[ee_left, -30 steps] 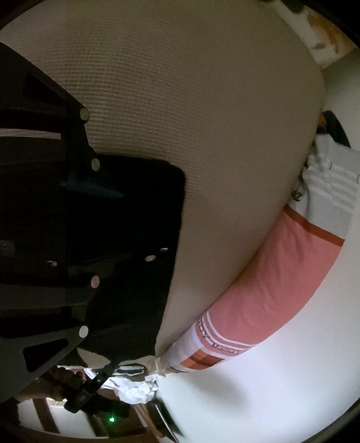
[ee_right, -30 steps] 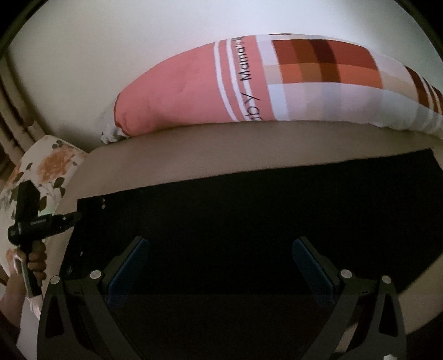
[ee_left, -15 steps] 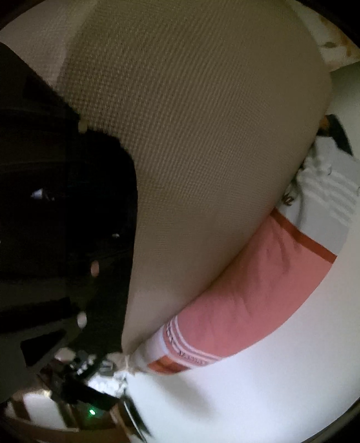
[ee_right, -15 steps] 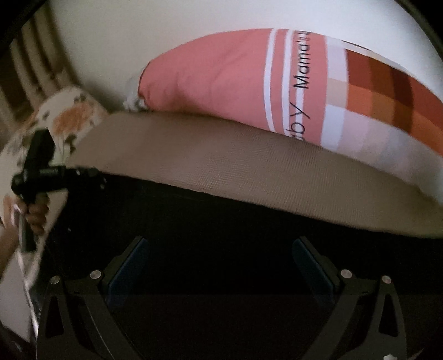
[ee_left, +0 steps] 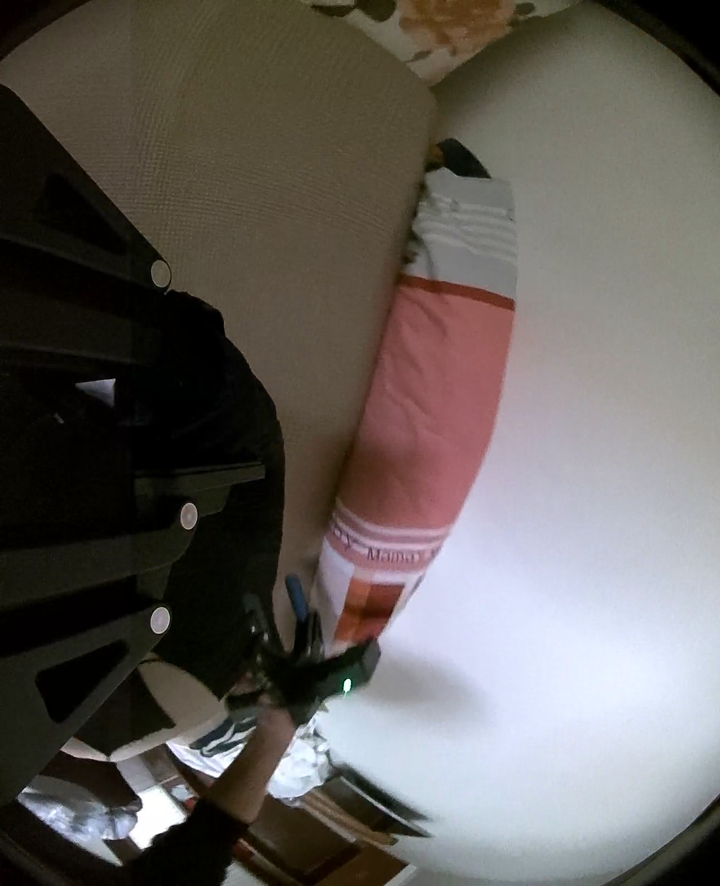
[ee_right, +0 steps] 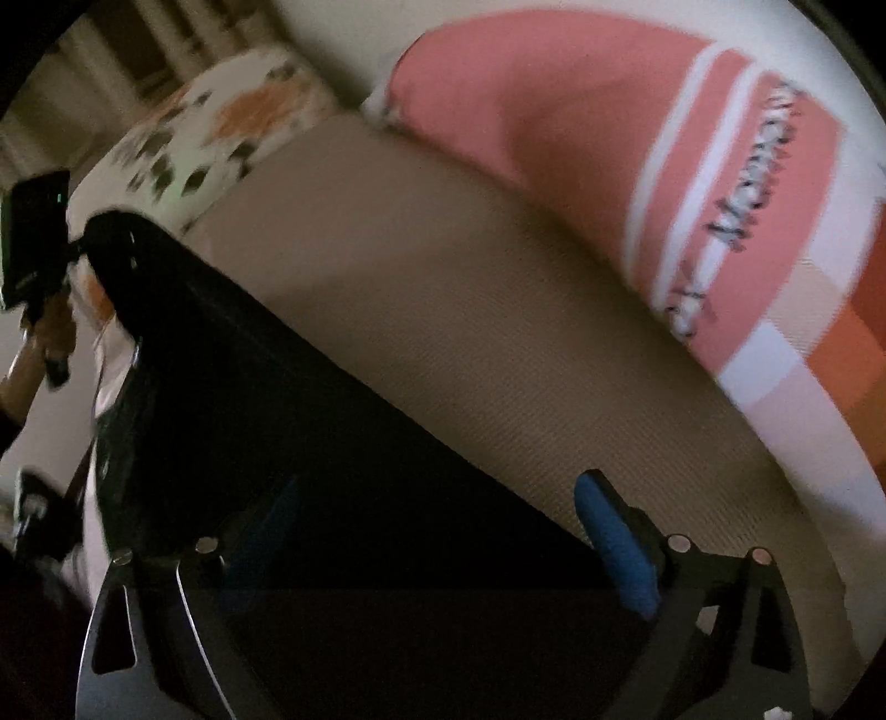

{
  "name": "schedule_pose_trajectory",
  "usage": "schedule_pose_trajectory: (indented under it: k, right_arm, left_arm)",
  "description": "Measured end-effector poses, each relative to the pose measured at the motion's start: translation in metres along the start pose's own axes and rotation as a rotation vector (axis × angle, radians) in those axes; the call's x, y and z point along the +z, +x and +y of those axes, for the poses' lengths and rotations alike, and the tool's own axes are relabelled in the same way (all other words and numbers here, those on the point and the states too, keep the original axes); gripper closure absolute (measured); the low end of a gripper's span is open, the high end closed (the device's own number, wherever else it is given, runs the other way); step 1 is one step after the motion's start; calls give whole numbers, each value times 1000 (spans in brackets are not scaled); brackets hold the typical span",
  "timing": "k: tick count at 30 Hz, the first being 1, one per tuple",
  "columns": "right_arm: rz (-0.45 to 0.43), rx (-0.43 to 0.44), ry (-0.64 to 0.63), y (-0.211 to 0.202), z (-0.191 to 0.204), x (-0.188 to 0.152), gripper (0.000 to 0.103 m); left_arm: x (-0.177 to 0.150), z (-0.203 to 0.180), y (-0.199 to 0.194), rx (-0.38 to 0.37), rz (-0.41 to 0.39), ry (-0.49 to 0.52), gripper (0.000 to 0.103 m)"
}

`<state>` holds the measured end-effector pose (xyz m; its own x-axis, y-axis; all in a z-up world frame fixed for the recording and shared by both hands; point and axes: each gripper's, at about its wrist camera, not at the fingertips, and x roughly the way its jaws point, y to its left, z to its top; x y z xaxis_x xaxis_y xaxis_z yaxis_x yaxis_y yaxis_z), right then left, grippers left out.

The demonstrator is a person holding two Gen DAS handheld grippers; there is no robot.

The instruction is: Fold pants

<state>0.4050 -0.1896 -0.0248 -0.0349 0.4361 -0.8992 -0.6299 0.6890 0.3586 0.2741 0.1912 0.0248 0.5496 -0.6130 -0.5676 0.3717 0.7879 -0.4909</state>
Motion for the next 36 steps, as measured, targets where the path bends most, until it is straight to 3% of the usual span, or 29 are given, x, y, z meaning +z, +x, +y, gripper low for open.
schedule_pose_trajectory:
  k: [4,6,11,16,22,28,32,36]
  right_arm:
    - [119,39,-114,10,-5,-7,30]
    - [169,47,-145,18,-8,-5,34]
    - [246,-6,-161,20,-32,-16,54]
    - [229,-94,-132,8,-46,-36,91]
    - [46,-291,-94,-37,-10,-61,95]
    - [-133,-526,-14,-93,57,-99,96]
    - [-188,-586,31,-117,109,-143,96]
    - [-216,-585,94,-115,155,-178,96]
  left_arm:
    - [-1,-11,-10,15,-9,15,94]
    - [-2,-15,-12,27,-17,14,94]
    - [-5,-17,-22,43,-23,-11,94]
    - [-7,-25,-23,62,-10,8,94]
    - [-3,-20,-22,104,3,5,94]
    - [-7,-25,-34,114,24,34,94]
    - [-14,-30,-49,110,43,73,94]
    - [-33,-35,-69,89,66,87,94]
